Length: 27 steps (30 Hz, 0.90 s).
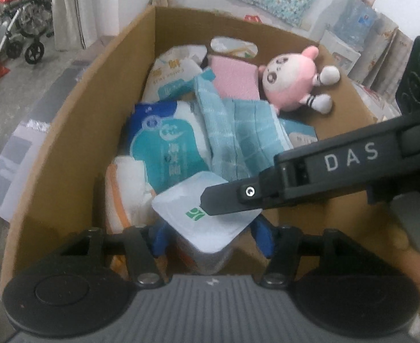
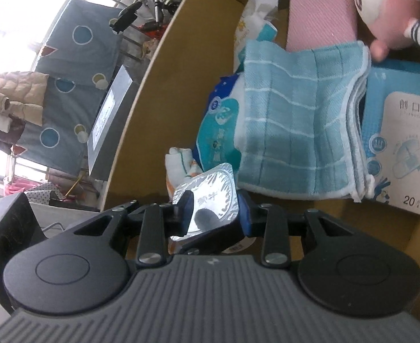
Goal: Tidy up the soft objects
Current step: 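Carry the yogurt cup into the box and open the right gripper, then move the right gripper back to the green floral cloth on the mat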
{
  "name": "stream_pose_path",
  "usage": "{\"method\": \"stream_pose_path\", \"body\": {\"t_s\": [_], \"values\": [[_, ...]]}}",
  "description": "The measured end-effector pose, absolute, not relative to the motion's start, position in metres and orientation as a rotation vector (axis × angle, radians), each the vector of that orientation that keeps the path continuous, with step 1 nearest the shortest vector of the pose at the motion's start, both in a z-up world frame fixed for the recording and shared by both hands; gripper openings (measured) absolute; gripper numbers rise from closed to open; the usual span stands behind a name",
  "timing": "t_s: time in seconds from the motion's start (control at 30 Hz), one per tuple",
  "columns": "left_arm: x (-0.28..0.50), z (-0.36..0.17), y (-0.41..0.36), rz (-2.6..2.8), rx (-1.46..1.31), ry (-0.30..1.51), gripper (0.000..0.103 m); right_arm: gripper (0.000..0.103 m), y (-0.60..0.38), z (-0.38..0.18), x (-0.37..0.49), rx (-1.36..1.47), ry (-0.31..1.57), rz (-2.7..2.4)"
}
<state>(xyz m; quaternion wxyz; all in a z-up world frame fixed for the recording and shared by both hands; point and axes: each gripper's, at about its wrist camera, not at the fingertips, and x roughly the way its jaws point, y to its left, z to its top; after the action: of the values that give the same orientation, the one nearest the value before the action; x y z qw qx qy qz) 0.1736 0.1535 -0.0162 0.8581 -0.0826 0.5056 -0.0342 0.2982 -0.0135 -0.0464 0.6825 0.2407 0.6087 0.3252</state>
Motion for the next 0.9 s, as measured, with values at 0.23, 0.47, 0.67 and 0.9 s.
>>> {"method": "stream_pose_path", "body": {"t_s": [0.23, 0.47, 0.67, 0.9], "values": [[0.168, -0.02, 0.156, -0.082, -0.21, 1.081, 0.074, 0.033, -0.015, -0.055, 0.293, 0.581, 1.373, 0.739], [0.152, -0.003, 0.154, -0.089, -0.201, 1.026, 0.09, 0.036, -0.022, -0.048, 0.293, 0.6, 1.368, 0.748], [0.132, 0.014, 0.151, -0.08, -0.187, 0.968, 0.09, 0.042, -0.036, -0.033, 0.288, 0.613, 1.323, 0.755], [0.088, 0.045, 0.128, -0.113, -0.108, 0.761, 0.095, 0.056, -0.081, 0.001, 0.257, 0.713, 1.181, 0.809]]}}
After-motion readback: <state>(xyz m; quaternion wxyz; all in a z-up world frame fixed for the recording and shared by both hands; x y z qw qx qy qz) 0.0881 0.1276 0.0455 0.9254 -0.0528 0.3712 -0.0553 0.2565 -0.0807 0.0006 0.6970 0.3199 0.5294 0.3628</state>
